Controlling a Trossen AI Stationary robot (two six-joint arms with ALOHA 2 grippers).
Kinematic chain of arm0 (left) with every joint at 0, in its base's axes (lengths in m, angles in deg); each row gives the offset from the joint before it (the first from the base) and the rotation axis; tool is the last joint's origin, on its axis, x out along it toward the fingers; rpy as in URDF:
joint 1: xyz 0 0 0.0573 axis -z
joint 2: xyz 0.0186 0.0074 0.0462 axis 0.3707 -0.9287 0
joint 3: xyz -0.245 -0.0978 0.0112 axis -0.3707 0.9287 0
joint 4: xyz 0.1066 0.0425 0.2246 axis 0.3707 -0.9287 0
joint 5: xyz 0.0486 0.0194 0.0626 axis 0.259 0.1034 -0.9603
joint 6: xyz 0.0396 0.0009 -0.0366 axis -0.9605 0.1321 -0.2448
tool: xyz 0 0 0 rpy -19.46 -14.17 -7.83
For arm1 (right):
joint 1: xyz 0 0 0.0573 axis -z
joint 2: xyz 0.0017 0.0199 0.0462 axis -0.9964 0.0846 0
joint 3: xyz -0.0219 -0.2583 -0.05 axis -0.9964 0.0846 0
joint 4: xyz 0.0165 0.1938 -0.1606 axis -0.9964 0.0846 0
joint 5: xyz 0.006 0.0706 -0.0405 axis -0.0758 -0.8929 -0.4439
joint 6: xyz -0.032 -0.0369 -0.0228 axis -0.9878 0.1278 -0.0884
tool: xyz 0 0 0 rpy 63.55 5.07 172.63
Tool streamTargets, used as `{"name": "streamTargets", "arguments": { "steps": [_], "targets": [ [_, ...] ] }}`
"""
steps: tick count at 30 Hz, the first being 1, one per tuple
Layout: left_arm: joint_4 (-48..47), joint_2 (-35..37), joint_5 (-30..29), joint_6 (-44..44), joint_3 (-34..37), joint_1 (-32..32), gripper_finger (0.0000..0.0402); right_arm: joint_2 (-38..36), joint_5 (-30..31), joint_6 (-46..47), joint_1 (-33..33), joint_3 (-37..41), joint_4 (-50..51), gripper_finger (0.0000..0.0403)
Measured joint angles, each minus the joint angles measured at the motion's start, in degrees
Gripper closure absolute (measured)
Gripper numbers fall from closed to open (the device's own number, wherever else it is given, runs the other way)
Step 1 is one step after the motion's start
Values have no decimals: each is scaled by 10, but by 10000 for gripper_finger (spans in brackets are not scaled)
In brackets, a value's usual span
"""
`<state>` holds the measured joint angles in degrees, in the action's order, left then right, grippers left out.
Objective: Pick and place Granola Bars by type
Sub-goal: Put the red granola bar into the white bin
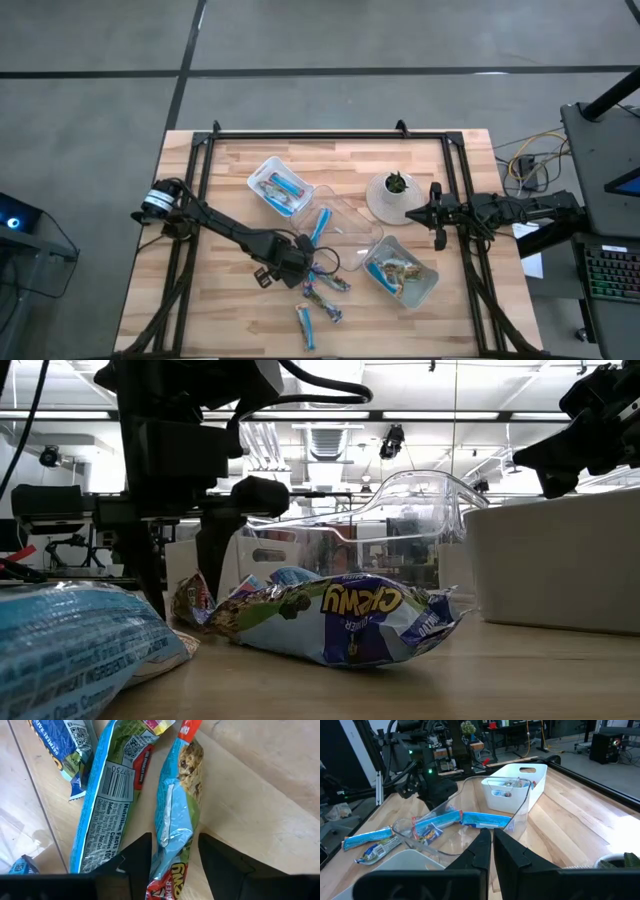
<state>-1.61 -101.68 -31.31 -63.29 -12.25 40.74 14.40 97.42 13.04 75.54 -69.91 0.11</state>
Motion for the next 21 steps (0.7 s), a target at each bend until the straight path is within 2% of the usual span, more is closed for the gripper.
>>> {"name": "streamTargets", "arguments": {
  "steps": [4,14,21],
  "targets": [
    [-2,0,1,5,0,0,269,0,0,0,0,0,0,390],
    [-14,-1,12,8,-8,0,369,0,0,0,0,0,0,390],
    [-38,11,15,34,-18,0,384,0,0,0,0,0,0,390]
  ]
}}
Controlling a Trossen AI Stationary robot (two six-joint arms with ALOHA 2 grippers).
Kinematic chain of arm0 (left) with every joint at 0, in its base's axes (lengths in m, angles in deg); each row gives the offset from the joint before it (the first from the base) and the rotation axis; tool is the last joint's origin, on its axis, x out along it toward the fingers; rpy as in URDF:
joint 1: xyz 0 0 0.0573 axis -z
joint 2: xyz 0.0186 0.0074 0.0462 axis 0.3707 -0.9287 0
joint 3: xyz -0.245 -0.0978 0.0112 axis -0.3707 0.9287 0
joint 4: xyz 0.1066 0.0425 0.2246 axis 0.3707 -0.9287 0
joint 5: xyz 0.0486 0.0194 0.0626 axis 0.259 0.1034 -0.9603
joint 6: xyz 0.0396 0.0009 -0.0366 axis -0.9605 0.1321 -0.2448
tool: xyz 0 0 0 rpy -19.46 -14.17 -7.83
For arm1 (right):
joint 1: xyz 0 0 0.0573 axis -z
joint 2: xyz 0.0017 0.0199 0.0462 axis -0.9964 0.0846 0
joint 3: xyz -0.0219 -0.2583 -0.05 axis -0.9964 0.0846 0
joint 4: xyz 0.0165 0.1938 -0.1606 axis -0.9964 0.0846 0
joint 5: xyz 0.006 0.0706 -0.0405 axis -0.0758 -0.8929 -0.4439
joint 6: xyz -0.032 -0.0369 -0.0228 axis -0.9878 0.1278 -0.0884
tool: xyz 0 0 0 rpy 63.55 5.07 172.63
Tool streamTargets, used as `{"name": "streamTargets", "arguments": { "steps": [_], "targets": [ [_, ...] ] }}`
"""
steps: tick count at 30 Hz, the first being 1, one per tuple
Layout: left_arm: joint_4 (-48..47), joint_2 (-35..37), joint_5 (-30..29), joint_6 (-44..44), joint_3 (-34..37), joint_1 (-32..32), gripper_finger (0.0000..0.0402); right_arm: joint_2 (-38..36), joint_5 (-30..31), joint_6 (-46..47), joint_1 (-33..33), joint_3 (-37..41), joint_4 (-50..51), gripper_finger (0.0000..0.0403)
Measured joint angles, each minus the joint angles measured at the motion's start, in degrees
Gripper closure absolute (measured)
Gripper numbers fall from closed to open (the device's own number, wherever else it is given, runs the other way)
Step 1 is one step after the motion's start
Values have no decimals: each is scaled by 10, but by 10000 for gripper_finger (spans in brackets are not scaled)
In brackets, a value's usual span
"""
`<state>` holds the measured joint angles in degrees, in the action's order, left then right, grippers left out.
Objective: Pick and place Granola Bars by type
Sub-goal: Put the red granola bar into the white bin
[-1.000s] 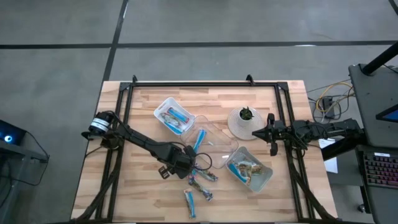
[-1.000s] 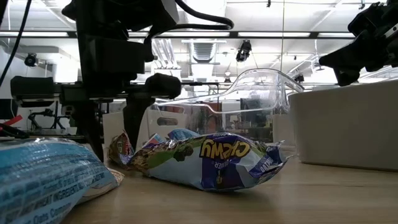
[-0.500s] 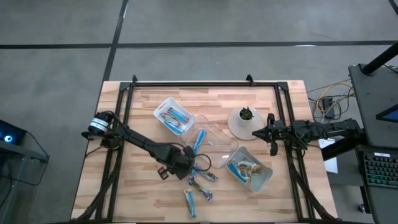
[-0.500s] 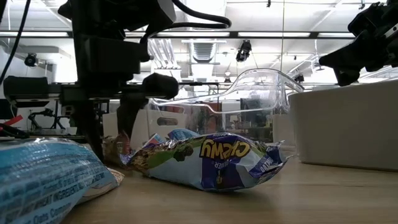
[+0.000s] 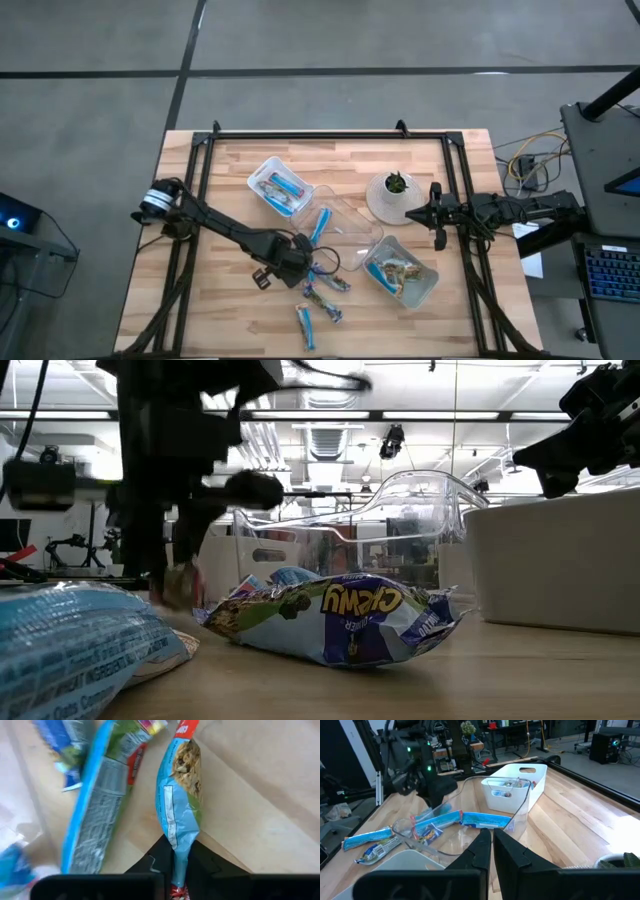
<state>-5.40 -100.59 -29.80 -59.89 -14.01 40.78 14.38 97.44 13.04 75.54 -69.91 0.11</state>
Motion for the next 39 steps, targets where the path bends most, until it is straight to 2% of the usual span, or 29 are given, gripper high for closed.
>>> {"name": "streamTargets", "arguments": {
  "steps": [13,23,32,39],
  "targets": [
    [-25,134,-1,106,-6,-16,385,0,0,0,0,0,0,390],
    [-17,254,-69,160,-6,-82,385,0,0,0,0,0,0,390],
    [-13,290,-109,158,-7,-168,385,0,0,0,0,0,0,390],
    [-23,290,-111,56,-7,-237,385,0,0,0,0,0,0,390]
  ]
}}
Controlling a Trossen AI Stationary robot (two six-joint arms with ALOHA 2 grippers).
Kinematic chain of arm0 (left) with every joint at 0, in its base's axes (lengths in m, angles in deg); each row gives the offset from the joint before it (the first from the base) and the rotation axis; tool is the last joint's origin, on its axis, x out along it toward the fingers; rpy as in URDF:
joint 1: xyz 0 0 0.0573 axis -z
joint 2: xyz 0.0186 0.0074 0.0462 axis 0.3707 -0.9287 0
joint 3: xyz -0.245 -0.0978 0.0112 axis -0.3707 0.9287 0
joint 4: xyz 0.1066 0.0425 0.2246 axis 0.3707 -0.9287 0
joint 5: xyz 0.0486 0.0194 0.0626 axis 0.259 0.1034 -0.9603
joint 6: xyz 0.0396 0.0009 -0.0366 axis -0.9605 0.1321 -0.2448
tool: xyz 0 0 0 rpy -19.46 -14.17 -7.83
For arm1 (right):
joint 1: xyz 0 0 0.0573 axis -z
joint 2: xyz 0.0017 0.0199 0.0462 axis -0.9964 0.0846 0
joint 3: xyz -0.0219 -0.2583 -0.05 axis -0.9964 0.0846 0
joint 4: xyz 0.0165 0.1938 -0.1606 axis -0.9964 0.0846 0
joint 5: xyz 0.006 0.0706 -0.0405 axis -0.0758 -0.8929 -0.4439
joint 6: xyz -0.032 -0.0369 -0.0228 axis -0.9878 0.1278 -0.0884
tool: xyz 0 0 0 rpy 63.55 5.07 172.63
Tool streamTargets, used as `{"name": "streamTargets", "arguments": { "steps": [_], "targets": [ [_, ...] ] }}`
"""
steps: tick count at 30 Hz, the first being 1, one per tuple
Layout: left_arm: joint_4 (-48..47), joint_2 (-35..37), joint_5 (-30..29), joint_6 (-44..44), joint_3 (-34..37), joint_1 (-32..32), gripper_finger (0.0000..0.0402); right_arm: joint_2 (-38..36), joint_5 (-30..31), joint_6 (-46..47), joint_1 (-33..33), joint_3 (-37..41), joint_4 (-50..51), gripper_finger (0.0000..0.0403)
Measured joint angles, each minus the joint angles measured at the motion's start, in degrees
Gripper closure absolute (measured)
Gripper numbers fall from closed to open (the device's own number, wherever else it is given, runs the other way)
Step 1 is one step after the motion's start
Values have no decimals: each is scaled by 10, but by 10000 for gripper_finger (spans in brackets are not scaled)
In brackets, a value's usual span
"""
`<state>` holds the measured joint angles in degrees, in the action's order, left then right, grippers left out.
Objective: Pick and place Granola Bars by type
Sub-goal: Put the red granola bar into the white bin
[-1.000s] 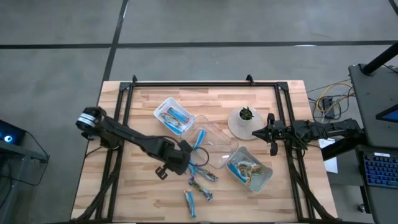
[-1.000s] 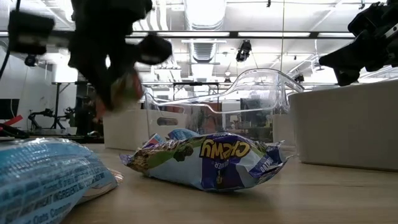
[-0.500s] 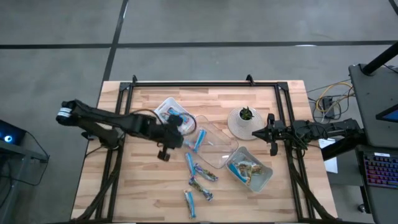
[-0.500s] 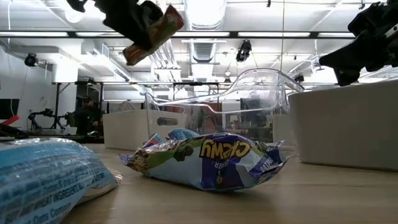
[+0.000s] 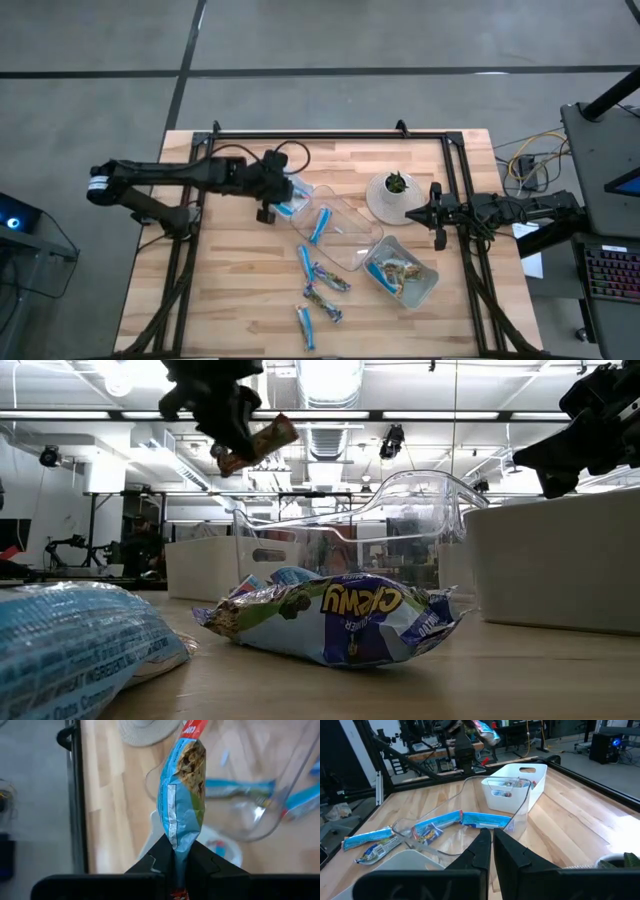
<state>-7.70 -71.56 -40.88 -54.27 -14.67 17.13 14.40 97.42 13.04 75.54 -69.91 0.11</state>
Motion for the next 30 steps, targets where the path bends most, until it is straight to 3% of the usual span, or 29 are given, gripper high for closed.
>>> {"name": "streamTargets", "arguments": {
  "steps": [8,30],
  "targets": [
    [-43,-6,6,-125,0,-60,385,0,0,0,0,0,0,390],
    [-85,-106,17,-263,1,-141,385,0,0,0,0,0,0,390]
  ]
}}
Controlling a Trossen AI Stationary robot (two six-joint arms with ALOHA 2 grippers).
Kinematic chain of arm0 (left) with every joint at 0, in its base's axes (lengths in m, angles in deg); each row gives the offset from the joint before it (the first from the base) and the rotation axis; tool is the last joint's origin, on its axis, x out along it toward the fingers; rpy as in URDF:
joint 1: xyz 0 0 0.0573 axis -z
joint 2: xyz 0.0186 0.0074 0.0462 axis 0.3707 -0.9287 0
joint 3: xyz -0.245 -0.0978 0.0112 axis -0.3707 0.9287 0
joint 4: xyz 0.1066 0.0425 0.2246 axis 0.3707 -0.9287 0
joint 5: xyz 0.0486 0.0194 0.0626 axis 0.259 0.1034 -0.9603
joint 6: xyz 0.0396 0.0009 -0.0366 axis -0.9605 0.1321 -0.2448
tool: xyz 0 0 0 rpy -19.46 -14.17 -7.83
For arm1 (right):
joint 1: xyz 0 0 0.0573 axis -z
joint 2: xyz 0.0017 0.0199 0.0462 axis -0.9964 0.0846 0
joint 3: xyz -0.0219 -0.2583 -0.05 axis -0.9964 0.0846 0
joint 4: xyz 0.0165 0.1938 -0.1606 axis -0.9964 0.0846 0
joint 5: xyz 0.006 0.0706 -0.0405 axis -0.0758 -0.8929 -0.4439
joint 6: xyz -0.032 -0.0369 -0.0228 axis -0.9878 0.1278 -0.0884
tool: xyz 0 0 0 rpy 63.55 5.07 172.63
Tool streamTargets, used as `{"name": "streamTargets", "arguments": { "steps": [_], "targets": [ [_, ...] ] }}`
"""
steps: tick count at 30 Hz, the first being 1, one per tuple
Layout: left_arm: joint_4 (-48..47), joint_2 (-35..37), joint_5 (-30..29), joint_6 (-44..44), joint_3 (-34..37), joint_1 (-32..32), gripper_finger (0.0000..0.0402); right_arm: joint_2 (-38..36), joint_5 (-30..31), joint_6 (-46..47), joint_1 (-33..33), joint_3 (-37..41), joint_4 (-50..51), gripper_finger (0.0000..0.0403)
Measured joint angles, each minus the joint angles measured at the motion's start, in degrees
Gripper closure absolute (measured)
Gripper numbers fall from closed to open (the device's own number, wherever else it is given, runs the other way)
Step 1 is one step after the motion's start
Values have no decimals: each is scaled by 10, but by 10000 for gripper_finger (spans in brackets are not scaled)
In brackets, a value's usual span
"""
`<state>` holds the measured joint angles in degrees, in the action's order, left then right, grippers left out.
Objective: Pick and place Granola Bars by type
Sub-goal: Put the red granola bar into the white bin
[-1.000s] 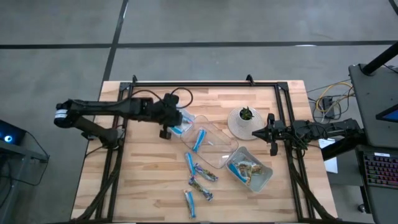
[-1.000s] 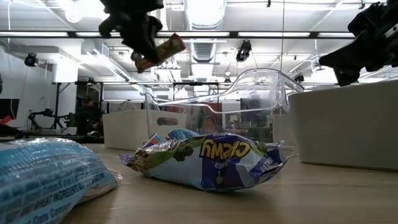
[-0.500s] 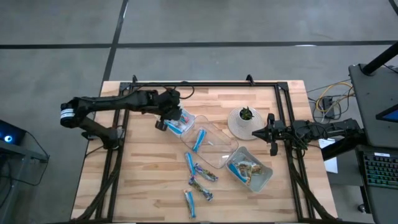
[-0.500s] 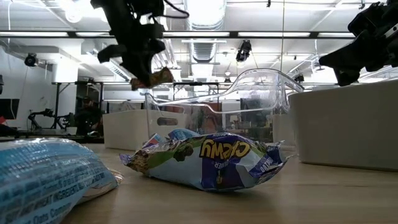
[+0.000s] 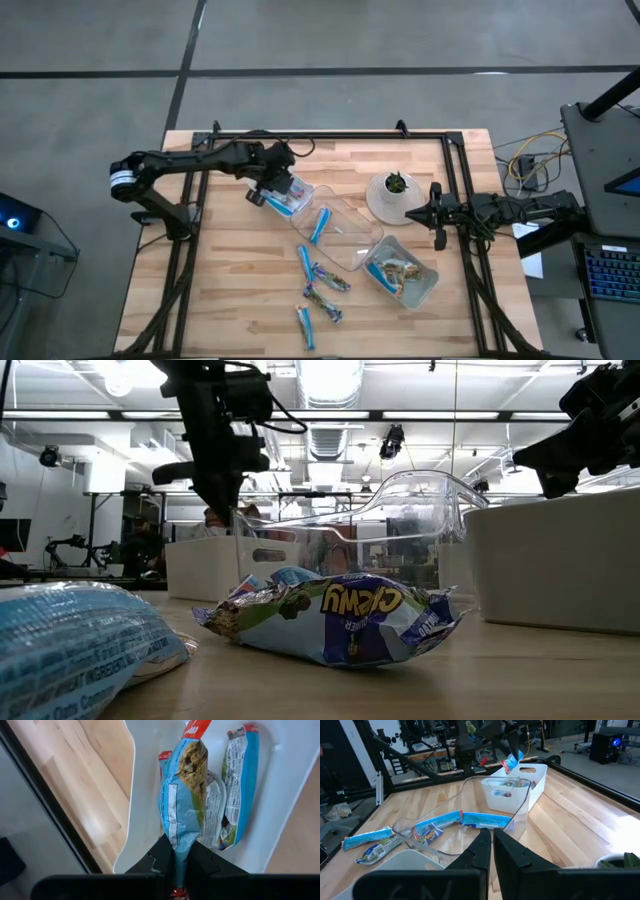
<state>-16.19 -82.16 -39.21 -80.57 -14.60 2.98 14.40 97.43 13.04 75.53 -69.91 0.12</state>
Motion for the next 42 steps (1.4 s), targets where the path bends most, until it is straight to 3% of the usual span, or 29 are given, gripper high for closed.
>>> {"name": "streamTargets", "arguments": {
  "steps": [21,32,42],
  "targets": [
    [-2,-4,8,-12,0,-19,383,0,0,0,0,0,0,390],
    [15,-10,10,-7,27,-7,308,0,0,0,0,0,0,390],
    [22,-9,-4,27,34,10,300,0,0,0,0,0,0,390]
  ]
}}
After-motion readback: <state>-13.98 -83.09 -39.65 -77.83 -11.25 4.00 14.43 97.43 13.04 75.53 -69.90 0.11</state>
